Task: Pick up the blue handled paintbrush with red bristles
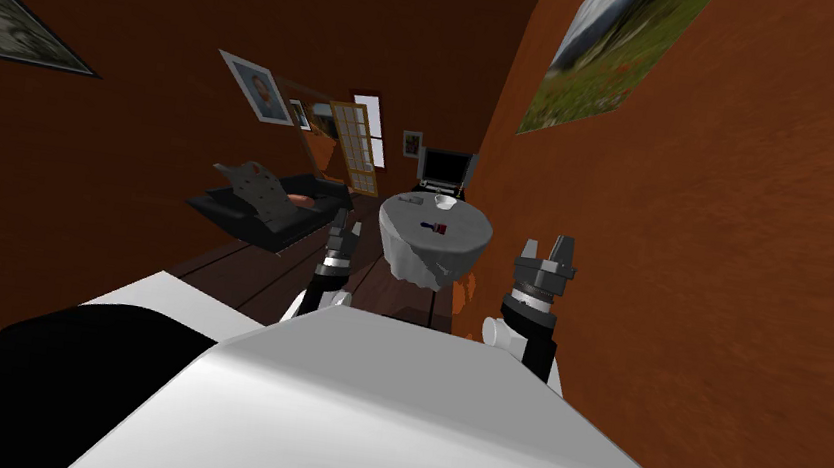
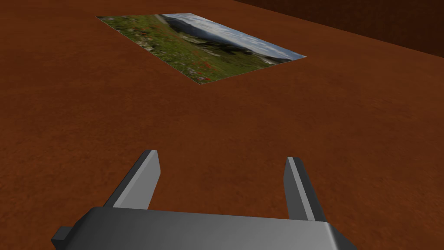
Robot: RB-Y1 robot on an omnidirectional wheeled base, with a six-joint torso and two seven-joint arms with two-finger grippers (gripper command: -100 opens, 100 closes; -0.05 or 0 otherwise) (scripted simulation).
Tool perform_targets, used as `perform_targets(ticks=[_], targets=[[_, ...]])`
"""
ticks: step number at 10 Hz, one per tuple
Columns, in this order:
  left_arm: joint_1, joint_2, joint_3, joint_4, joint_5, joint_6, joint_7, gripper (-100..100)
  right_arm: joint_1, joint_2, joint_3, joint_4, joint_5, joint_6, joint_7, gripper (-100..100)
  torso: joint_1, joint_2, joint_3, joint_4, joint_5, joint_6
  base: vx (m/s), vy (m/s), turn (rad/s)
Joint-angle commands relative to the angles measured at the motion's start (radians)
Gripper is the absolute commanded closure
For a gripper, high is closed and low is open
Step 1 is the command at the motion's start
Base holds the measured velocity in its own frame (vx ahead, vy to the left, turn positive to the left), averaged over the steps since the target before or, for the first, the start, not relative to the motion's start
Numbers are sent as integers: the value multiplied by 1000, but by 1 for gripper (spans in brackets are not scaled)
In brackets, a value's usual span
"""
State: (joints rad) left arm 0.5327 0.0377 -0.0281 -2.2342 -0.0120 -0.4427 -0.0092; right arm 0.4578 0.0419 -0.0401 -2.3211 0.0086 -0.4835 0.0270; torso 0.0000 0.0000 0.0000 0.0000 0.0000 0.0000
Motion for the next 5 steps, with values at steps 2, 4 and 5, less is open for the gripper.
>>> perform_targets(ticks=[2,4,5], targets=[[-52,50,12,11,10,74,-10,-100,0,0,0,0,0,0,0,0,1,0,0,0,0,0,-14,31,0],[-77,66,17,17,14,110,-14,-100,0,0,0,0,0,0,0,0,3,1,0,0,1,0,-16,38,-4],[-108,81,24,25,19,144,-18,-100,0,0,0,0,0,0,0,0,2,1,0,0,1,0,-17,28,-1]])
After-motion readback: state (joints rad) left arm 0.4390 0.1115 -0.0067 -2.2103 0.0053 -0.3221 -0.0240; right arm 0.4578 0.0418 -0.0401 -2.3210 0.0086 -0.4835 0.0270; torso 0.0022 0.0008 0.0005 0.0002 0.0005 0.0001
